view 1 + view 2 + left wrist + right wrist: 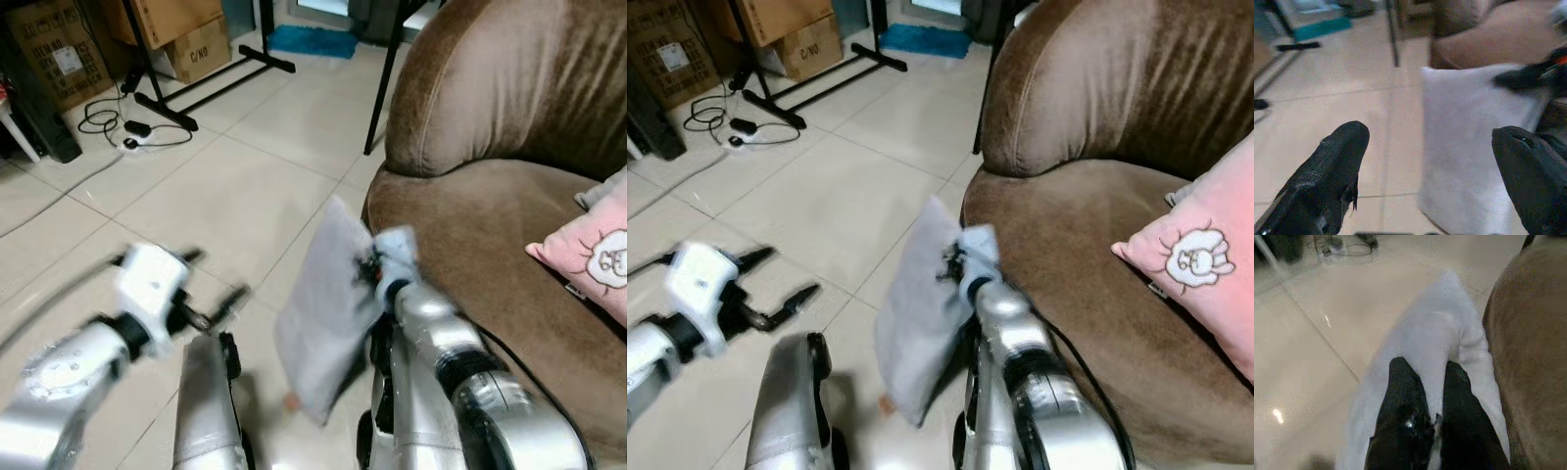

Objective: Move the pillow to the sofa from floor

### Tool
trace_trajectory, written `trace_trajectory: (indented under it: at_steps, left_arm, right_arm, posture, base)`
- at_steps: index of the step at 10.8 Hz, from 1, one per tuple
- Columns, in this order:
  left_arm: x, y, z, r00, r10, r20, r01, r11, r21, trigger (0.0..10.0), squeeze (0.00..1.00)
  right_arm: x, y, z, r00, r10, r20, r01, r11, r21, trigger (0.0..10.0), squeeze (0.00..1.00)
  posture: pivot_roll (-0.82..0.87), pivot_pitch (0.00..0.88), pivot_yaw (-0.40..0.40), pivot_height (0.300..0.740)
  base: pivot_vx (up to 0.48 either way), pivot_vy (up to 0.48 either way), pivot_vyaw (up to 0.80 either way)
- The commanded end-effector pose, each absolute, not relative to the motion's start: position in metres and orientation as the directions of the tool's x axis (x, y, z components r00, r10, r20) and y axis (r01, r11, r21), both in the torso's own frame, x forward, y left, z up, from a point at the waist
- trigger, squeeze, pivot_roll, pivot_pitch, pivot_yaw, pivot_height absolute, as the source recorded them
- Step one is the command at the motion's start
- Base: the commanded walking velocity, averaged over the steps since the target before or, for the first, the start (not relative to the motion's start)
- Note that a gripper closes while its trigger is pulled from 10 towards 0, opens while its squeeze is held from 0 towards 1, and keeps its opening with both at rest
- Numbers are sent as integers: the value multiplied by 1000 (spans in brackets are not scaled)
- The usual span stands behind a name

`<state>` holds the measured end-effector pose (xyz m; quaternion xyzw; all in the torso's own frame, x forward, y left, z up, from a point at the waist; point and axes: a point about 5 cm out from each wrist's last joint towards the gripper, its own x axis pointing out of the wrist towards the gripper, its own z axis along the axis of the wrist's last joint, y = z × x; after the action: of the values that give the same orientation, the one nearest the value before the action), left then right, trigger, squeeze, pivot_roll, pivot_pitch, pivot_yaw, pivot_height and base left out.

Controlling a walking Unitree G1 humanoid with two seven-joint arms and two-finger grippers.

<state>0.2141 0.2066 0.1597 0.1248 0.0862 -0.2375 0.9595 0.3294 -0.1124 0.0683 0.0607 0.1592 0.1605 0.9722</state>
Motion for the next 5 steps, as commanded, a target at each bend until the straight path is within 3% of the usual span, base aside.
trace_trajectory:
  at_steps: [1, 3, 4, 5]
  left_arm:
    - [211, 210, 166, 892, -403, -203, 443, 868, 225, 10000, 0]
    - [210, 205, 175, 921, -359, -149, 386, 889, 247, 10000, 0]
    - [212, 199, 178, 929, -349, -122, 369, 893, 256, 10000, 0]
    - [220, 192, 186, 942, -330, -67, 336, 901, 274, 10000, 0]
  right_arm:
    - [336, -122, 123, 945, 312, -92, -287, 933, 219, 0, 0]
    - [301, -141, 196, 957, 261, 126, -285, 925, 253, 0, 0]
    - [290, -142, 211, 957, 240, 166, -272, 939, 209, 10000, 0]
    - [281, -148, 242, 950, 156, 269, -202, 968, 152, 10000, 0]
  posture:
    - [57, 0, 8, 444]
    - [30, 0, 11, 444]
    - [26, 0, 11, 444]
    - [14, 0, 14, 449]
  base:
    - [0, 0, 0]
    - [0, 0, 0]
    - [0, 0, 0]
    - [0, 0, 0]
